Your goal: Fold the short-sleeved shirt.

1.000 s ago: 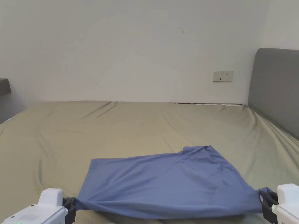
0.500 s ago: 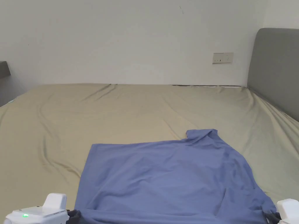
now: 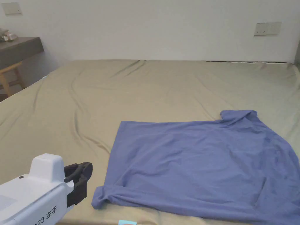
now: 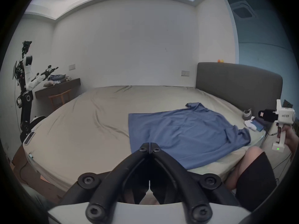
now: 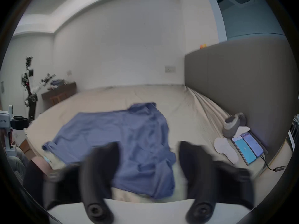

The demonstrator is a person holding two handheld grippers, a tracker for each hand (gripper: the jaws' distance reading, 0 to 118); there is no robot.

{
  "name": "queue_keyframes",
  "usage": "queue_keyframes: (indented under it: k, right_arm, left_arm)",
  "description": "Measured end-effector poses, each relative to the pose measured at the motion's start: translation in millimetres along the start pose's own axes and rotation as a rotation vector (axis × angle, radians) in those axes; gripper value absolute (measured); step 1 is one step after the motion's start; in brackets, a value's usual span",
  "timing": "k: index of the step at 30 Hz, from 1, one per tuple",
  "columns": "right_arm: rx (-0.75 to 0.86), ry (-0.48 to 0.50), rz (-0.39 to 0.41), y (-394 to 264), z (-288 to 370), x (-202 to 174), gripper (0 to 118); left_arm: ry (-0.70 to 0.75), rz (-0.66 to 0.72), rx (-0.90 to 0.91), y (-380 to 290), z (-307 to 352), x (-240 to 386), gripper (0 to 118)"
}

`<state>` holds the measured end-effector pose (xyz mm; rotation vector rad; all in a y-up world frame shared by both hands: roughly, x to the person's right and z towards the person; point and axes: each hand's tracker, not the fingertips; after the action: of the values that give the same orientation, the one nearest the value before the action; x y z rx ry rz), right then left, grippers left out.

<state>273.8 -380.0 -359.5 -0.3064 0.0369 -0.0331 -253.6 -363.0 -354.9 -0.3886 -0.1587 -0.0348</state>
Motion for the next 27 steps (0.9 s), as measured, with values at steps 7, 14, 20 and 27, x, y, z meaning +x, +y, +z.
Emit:
queue_keyframes:
  k: [7,14,20,27]
  right_arm:
    - [-0.069,0.110,0.046,-6.8,-17.7,-16.8,0]
    - [-0.113,0.132,0.064,-10.0,-27.4,-17.3,0]
    - [-0.141,0.130,0.071,-12.4,-30.1,-11.9,0]
    - [-0.181,0.115,0.057,-17.1,-39.7,2.9,0]
  left_arm:
    - [-0.028,0.039,-0.180,-23.3,-41.7,-11.9,0]
    - [0.100,0.131,-0.446,-43.7,-172.4,-62.5,96]
    - [0.111,0.245,-0.535,-75.5,-208.1,-66.5,65]
    - [-0.022,0.088,-0.495,-66.7,-165.0,-41.8,1]
